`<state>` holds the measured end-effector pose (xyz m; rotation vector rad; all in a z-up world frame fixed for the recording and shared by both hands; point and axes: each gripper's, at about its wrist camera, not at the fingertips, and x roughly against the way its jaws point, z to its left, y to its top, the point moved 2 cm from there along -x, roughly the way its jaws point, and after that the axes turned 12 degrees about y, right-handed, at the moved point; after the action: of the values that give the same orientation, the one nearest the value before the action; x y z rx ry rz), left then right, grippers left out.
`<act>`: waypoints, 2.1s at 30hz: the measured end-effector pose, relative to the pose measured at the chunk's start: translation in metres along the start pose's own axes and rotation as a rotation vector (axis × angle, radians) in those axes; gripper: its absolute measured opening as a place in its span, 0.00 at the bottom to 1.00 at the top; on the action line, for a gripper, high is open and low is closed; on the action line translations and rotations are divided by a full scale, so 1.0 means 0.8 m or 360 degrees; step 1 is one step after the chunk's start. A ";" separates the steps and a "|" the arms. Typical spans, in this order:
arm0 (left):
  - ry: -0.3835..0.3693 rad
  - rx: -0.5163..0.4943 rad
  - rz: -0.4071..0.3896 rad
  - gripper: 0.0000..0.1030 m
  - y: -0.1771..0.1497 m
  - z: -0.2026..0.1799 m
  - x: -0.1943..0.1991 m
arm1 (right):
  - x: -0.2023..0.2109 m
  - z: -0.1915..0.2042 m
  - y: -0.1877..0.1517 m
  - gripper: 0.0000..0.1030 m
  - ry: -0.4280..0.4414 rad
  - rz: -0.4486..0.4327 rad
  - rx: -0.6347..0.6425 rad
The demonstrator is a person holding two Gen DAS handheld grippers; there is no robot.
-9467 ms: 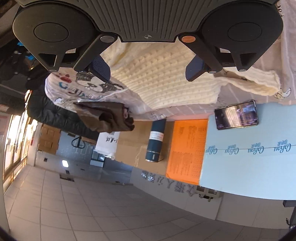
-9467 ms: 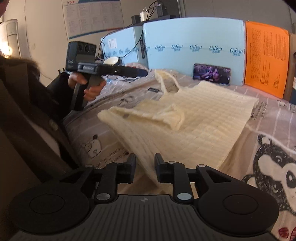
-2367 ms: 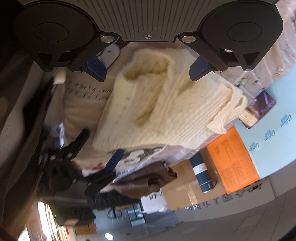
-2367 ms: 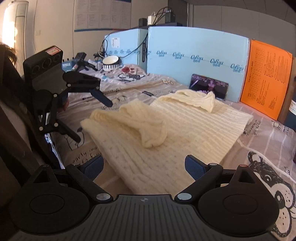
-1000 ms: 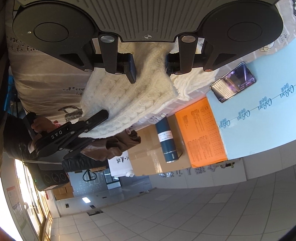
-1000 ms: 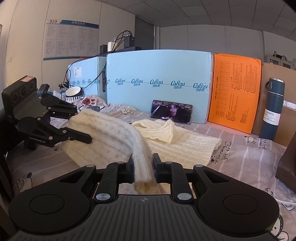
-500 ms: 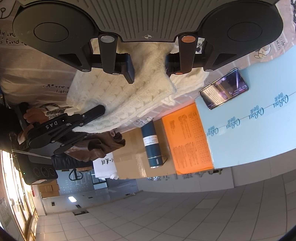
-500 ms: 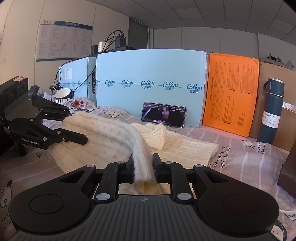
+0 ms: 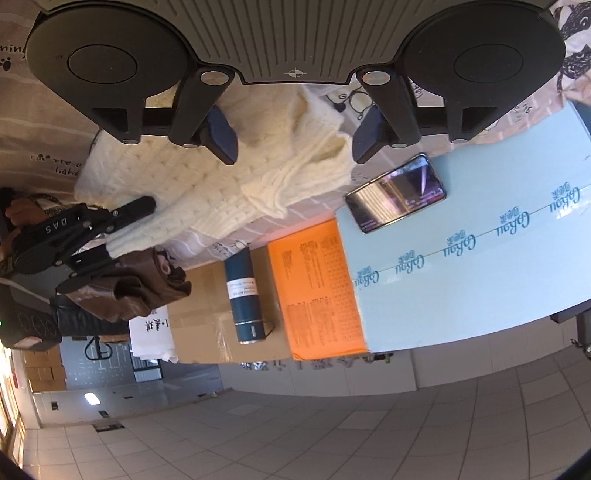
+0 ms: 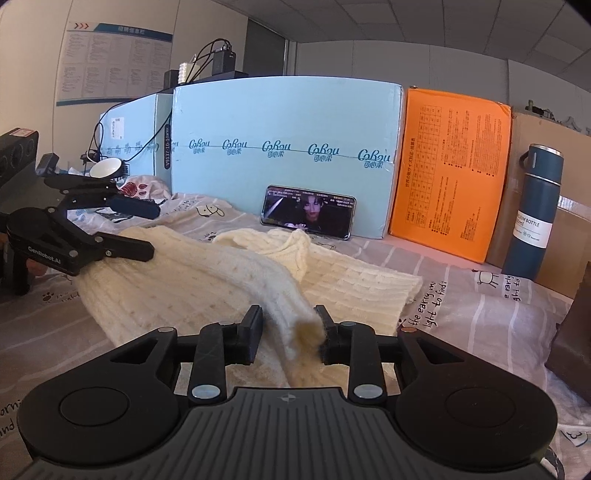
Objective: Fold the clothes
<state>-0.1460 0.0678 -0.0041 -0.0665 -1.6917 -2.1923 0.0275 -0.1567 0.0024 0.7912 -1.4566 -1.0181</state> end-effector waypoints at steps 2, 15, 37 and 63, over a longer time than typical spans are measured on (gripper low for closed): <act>-0.0031 -0.0004 0.0010 0.85 -0.001 0.002 0.000 | -0.003 -0.002 -0.001 0.39 -0.0032 0.0025 0.0007; 0.0066 -0.0130 0.0196 0.85 -0.013 -0.015 -0.036 | -0.022 -0.008 -0.008 0.67 -0.0176 0.0183 0.0107; -0.0119 -0.0590 0.0030 0.95 -0.012 -0.048 0.053 | 0.026 0.067 -0.013 0.82 0.0067 0.0214 0.0378; -0.0117 -0.0374 -0.0071 0.55 -0.001 -0.012 0.025 | 0.026 0.015 0.000 0.44 0.0203 0.0152 0.0033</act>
<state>-0.1628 0.0534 -0.0026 -0.1745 -1.4772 -2.4405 0.0130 -0.1738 0.0106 0.7800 -1.3839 -0.8665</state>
